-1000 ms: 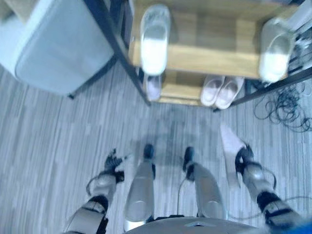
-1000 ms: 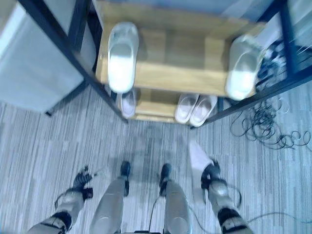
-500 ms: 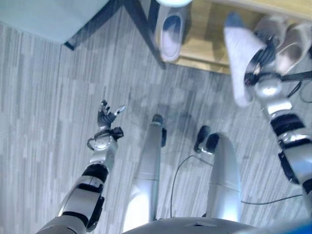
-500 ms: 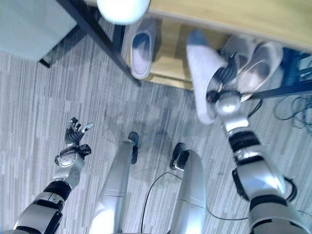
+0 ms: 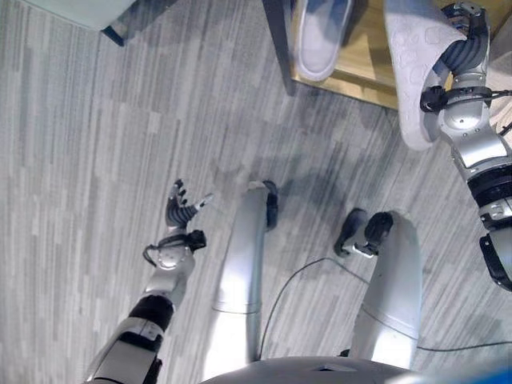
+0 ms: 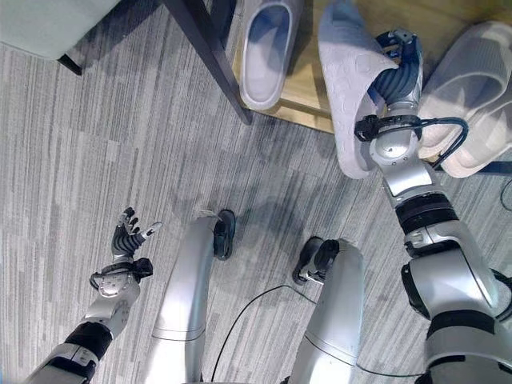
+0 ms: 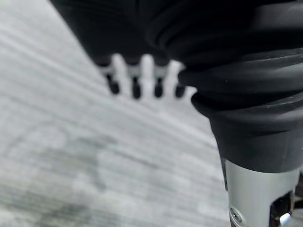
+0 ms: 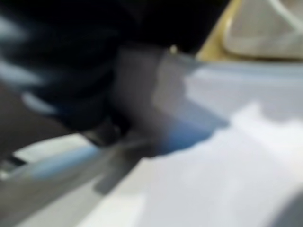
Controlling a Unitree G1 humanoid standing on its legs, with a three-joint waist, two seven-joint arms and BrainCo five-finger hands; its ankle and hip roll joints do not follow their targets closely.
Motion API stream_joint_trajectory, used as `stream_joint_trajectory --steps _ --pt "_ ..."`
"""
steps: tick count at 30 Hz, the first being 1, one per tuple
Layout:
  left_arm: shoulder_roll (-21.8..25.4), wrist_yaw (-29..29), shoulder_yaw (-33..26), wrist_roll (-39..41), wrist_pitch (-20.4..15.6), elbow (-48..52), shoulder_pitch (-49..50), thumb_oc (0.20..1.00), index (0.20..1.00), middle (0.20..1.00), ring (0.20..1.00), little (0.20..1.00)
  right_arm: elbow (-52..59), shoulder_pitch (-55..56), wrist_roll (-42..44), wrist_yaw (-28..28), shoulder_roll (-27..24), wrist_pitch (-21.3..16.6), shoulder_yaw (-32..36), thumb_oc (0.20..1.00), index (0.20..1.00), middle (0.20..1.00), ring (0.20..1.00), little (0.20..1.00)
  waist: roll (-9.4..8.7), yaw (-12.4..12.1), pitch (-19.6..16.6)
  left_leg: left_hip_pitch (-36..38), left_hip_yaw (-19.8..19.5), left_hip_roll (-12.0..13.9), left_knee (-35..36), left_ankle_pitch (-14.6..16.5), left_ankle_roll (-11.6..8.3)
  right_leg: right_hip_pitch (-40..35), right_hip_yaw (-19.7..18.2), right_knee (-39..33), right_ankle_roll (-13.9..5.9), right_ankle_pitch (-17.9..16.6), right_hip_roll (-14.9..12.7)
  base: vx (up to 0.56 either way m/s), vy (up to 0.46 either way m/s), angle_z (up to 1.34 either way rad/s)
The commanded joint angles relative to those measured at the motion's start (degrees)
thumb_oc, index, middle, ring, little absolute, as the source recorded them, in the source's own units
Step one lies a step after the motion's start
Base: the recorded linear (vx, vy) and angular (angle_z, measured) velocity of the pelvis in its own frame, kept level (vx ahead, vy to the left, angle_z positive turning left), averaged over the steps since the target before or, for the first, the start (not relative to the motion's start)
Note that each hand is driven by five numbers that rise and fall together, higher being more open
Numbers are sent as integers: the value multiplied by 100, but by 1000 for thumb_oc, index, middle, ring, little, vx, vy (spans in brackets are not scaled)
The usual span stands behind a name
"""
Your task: Arrange the slippers neatly on the shoe rack.
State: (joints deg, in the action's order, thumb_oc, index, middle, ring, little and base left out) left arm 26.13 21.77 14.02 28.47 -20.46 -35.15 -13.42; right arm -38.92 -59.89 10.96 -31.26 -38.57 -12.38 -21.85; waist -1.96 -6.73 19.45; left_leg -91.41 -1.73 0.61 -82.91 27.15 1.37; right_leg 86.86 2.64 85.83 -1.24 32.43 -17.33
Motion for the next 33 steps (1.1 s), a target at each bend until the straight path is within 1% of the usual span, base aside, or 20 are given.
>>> stream_joint_trajectory --steps 1,2,3,4,9,10,11,12,13,14,15,17,18,19,20,23,24,31,32,33 --pt "52 404 -121 -349 -387 92 -275 1000 1000 1000 1000 1000 180 -1098 -245 -472 -373 -443 -242 200 200 200 200 200 330 -22 406 248 -747 16 595 -135 -45 307 199 -1602 -556 -1910 492 60 -94 -15" --pt "124 474 -40 -286 -330 -25 -312 1000 1000 1000 1000 1000 -46 -1372 -317 -772 -675 -360 -566 200 200 200 200 200 270 26 434 316 -682 107 664 -80 -100 304 292 -2316 -566 -2171 311 55 -168 -23" --pt "106 483 -20 -353 -384 119 -470 1000 1000 1000 1000 1000 -75 -1482 -159 -749 -606 -369 -580 200 200 200 200 200 426 61 616 424 -749 -19 773 -147 -87 307 167 -2322 -655 -2258 615 31 -323 -17" --pt "33 539 -26 -526 -404 408 -547 1000 1000 1000 1000 1000 306 -1368 -126 -600 -447 -389 -482 200 200 200 200 200 424 99 602 442 -773 -54 850 -186 -135 301 46 -2290 -621 -2249 738 51 -272 -9" --pt "-232 719 -14 -776 -386 197 -502 1000 1000 1000 1000 1000 885 -661 -634 -903 -284 -443 67 200 200 200 200 200 327 286 258 603 -732 -131 839 -162 -146 24 170 -2184 -184 -1720 640 88 -181 40" --pt "-221 749 -25 -794 -413 227 -511 1000 1000 1000 1000 1000 983 -528 -682 -947 -257 -437 133 200 200 200 200 200 323 308 233 554 -698 -114 722 -305 -181 7 180 -2186 -130 -1638 602 56 -219 22" --pt "-179 824 -51 -809 -431 267 -522 1000 1000 1000 1000 1000 1094 -374 -762 -1037 -239 -445 230 200 200 200 200 200 293 329 216 419 -671 -38 657 -600 -271 -6 215 -2160 -74 -1520 525 111 -392 24" --pt "-111 1063 -99 -665 -356 -144 -462 1000 1000 1000 1000 1000 528 -379 -1031 -1577 -1036 -240 25 200 200 200 200 200 137 242 227 267 -685 696 2612 -1325 -405 -35 325 -2556 -69 -1319 199 77 -320 22" --pt "-126 1062 -102 -662 -361 -155 -477 1000 1000 1000 1000 1000 498 -418 -1024 -1584 -1043 -255 -9 200 200 200 200 200 156 253 235 286 -685 691 2670 -1376 -403 -54 338 -2604 -61 -1357 197 -13 -89 24" --pt "-126 1103 -151 -719 -472 15 -562 1000 1000 1000 1000 1000 693 -429 -830 -1341 -591 -370 23 200 200 200 200 200 131 199 412 494 -688 473 2930 -1469 -411 -61 343 -2342 -103 -1347 297 -59 132 36" --pt "-146 1156 -175 -777 -460 137 -664 1000 1000 1000 1000 1000 1016 -310 -836 -1238 -427 -375 36 200 200 200 200 200 65 230 423 619 -711 368 2975 -1531 -460 -131 279 -2222 -70 -1254 305 -25 213 47" --pt "-163 1166 -146 -621 -616 69 -869 1000 1000 1000 1000 1000 1311 -393 -918 -1169 -352 -448 300 200 200 200 200 200 47 292 382 456 -776 -16 2659 -1456 -398 -40 272 -1880 -70 -1160 258 92 75 44" --pt "-156 1157 -142 -609 -629 47 -885 1000 1000 1000 1000 1000 1307 -396 -926 -1173 -348 -454 305 200 200 200 200 200 47 308 355 399 -781 -39 2620 -1442 -398 13 268 -1834 -74 -1133 235 202 95 18" --pt "-119 1115 -197 -612 -624 -85 -940 1000 1000 1000 1000 1000 1072 -354 -788 -1136 -253 -519 355 200 200 200 200 200 -5 371 77 153 -838 -211 2388 -1345 -382 221 147 -1543 -50 -1016 166 223 147 -8" --pt "-93 1108 -230 -640 -605 -58 -873 1000 1000 1000 1000 1000 1035 -282 -745 -1099 -214 -523 396 200 200 200 200 200 -38 417 7 147 -805 -244 2195 -1194 -367 257 33 -1351 -35 -939 113 278 178 13" --pt "-68 1083 -255 -667 -577 -35 -818 1000 1000 1000 1000 1000 1025 -103 -752 -1048 -136 -510 471 200 200 200 200 200 -70 450 -26 145 -788 -250 1911 -1061 -363 256 -52 -1098 -21 -871 54 163 86 12" --pt "144 1198 -379 -871 -595 145 -710 1000 1000 1000 1000 1000 915 217 -729 -1006 -68 -531 629 200 200 200 200 200 -82 474 -10 145 -703 -207 984 -589 -315 305 -298 -265 10 -588 -98 248 141 -3" --pt "422 1408 -568 -988 -619 469 -669 1000 1000 1000 1000 1000 639 212 -614 -1082 -64 -527 691 200 200 200 200 200 -18 400 168 145 -676 -149 -134 -49 -229 309 -516 566 62 -239 -129 129 88 -12" --pt "423 1411 -571 -991 -615 476 -671 1000 1000 1000 1000 1000 638 206 -613 -1082 -65 -527 693 200 200 200 200 200 -18 403 187 145 -675 -154 -142 -57 -227 309 -519 576 66 -242 -133 92 65 -11" --pt "476 1489 -652 -1033 -643 599 -629 1000 1000 1000 1000 1000 670 239 -630 -1099 -108 -534 725 200 200 200 200 200 9 386 255 145 -705 -140 -507 114 -204 309 -581 883 109 -107 -100 102 53 -11"
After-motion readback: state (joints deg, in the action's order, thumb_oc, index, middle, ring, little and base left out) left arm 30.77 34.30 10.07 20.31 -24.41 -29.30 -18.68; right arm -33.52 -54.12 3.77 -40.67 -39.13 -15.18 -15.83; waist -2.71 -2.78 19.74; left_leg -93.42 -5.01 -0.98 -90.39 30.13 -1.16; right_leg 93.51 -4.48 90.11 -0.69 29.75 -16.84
